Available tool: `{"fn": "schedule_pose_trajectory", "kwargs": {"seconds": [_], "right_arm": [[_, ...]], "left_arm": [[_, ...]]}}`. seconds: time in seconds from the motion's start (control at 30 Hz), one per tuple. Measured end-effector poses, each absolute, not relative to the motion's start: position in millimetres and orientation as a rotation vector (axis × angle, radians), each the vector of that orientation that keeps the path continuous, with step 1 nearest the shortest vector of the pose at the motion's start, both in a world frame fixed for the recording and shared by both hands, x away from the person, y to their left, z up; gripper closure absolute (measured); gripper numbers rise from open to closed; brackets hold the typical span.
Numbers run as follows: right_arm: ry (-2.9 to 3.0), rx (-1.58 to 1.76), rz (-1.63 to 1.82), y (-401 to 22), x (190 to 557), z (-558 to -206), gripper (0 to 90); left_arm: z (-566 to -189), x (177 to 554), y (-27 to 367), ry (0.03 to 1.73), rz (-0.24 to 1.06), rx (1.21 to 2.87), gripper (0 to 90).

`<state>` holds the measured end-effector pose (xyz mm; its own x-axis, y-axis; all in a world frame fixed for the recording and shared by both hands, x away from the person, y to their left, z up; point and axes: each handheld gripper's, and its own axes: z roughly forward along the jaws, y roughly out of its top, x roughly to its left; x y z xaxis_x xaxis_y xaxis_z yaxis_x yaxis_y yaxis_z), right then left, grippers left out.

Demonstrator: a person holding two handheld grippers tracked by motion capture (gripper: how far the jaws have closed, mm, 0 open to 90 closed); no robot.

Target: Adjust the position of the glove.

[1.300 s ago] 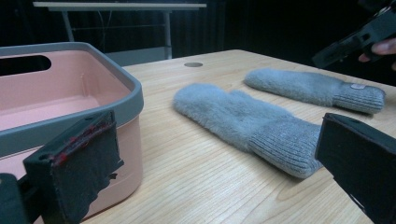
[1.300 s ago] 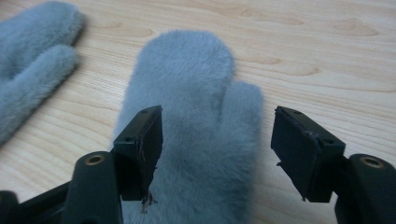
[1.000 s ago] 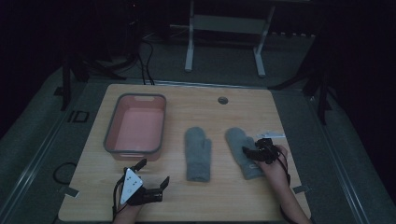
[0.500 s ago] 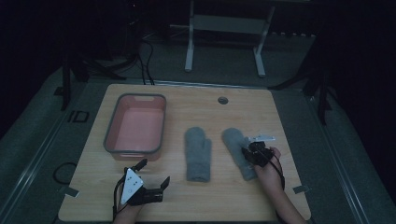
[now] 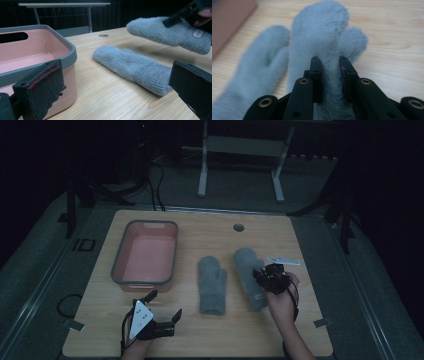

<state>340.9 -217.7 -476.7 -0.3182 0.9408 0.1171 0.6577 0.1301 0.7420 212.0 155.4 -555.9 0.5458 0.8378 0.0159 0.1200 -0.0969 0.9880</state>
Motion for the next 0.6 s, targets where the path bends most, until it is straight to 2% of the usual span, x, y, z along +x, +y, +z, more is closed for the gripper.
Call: {"fn": "schedule_pose_trajectory", "kwargs": {"seconds": [0.17,0.33,0.6], "right_arm": [[2.021,1.591,1.111,-199.5,337.8,-470.1,76.3],[2.039,1.616,1.222,-158.7,333.1,-469.0,76.0],[2.036,1.725,1.315,-125.8,336.8,-483.9,75.8]], "left_arm": [[-555.6,211.7,155.8,0.836,0.739,1.572,0.1],[-555.0,211.4,155.6,0.829,0.737,1.571,0.1],[-554.1,210.4,156.5,0.824,0.735,1.565,0.1]]}}
